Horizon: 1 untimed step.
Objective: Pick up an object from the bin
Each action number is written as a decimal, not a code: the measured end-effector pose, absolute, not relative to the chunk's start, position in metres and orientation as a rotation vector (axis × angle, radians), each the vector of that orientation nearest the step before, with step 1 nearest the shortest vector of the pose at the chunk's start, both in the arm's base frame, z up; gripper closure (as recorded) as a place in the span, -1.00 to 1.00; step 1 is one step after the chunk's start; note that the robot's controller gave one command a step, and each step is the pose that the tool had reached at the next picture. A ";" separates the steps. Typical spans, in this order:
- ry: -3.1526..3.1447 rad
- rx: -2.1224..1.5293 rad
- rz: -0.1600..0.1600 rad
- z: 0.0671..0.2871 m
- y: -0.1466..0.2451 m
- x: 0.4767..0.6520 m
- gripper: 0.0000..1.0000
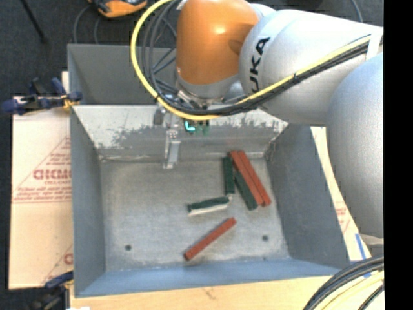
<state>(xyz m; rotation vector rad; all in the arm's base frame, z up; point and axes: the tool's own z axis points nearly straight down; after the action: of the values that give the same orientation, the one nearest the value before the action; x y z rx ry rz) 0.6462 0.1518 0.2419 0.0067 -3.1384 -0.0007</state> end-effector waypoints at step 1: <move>-3.147 0.002 -0.003 0.247 0.151 0.648 -1.00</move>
Offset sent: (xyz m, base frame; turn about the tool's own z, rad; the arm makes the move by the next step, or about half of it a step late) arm 0.0006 -0.0403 -0.1719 0.3263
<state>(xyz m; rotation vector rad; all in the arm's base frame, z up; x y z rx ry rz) 0.6478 0.1510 0.2474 0.0023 -3.1470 -0.0026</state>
